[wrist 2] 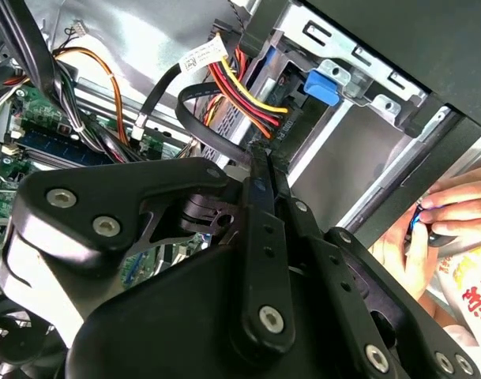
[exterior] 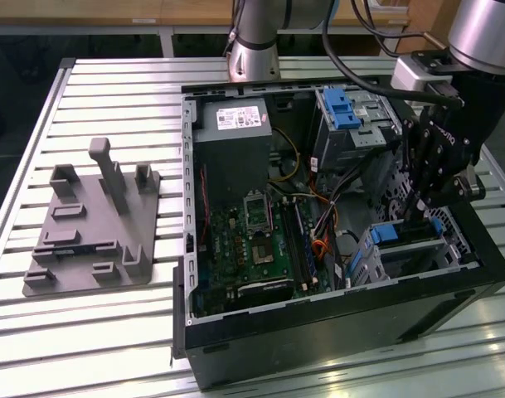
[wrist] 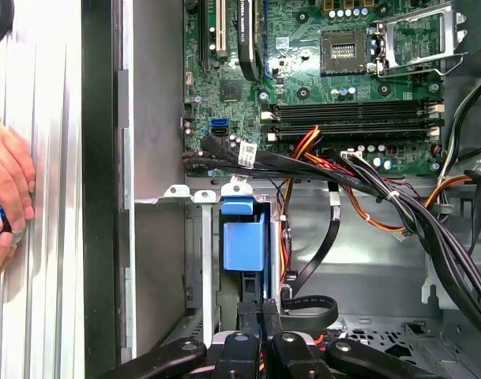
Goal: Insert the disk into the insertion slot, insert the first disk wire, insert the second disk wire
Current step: 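Insert the second disk wire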
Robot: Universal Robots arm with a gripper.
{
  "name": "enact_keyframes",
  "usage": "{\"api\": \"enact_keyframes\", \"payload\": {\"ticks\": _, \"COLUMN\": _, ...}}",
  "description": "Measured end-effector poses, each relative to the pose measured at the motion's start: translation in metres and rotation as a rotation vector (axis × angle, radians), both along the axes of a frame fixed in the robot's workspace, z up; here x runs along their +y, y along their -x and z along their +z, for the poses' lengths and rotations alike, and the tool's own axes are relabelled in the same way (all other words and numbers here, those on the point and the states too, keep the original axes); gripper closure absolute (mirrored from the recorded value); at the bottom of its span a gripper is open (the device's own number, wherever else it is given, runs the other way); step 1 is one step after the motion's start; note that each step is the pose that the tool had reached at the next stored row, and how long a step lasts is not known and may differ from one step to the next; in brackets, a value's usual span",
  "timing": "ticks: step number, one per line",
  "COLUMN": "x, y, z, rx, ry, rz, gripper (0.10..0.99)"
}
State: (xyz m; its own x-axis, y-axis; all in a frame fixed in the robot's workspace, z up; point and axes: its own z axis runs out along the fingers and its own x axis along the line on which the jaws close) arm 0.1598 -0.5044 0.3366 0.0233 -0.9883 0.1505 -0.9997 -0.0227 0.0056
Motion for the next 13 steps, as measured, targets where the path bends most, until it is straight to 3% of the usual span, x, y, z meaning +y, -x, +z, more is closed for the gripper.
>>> {"api": "enact_keyframes", "payload": {"ticks": 13, "x": -0.0021, "y": -0.0008, "z": -0.0011, "rx": -0.0001, "ry": 0.000, "rz": -0.003, "gripper": 0.945}}
